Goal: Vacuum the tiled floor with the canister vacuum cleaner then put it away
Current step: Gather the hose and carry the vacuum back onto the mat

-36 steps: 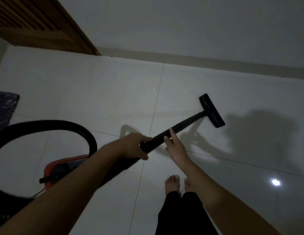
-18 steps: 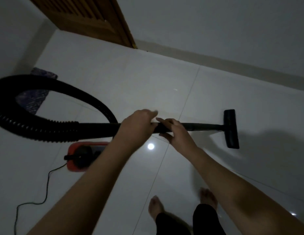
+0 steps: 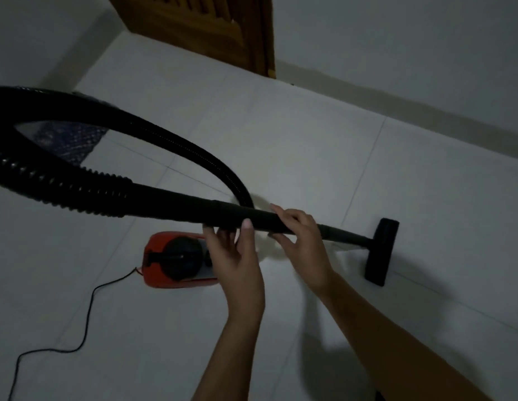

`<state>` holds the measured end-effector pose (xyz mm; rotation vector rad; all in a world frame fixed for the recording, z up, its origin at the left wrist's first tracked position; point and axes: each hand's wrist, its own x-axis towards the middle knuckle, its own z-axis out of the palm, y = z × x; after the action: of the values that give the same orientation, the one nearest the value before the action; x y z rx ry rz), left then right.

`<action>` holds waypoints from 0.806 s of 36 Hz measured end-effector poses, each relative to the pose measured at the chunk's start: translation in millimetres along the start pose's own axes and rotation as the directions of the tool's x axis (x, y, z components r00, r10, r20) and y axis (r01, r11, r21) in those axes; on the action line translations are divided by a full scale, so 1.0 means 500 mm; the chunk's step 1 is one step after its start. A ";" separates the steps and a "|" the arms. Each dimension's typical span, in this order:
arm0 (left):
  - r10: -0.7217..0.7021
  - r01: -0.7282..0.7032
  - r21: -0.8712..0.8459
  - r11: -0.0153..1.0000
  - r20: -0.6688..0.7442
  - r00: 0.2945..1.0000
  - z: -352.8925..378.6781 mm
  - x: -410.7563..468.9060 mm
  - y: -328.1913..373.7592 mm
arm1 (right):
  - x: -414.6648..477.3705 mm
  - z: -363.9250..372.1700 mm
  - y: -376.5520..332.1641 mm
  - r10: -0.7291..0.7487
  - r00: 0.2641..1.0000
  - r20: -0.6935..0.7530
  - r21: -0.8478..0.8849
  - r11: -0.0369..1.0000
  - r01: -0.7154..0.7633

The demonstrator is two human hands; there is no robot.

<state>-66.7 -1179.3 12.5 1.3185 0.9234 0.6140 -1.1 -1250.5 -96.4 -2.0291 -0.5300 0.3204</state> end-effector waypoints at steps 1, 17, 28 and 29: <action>0.020 -0.020 -0.014 1.000 -0.032 0.999 -0.036 0.023 0.000 | -0.011 0.041 -0.016 -0.006 1.000 -0.020 0.009 1.000 0.006; 0.106 -0.130 -0.086 0.988 -0.237 0.966 -0.369 0.253 -0.128 | 0.003 0.426 -0.054 -0.230 0.969 0.085 -0.003 0.973 0.232; 0.278 -0.296 -0.151 0.943 -0.130 0.952 -0.389 0.388 -0.322 | 0.100 0.528 0.061 -0.488 0.853 0.185 -0.098 0.854 0.510; 0.302 -0.318 -0.155 0.935 -0.121 0.946 -0.391 0.398 -0.336 | 0.108 0.536 0.068 -0.523 0.835 0.172 -0.134 0.827 0.545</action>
<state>-147.9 -940.2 -193.2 1.2957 0.7231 0.9881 -62.2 -1035.8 -257.4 -1.9351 -1.2175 0.0579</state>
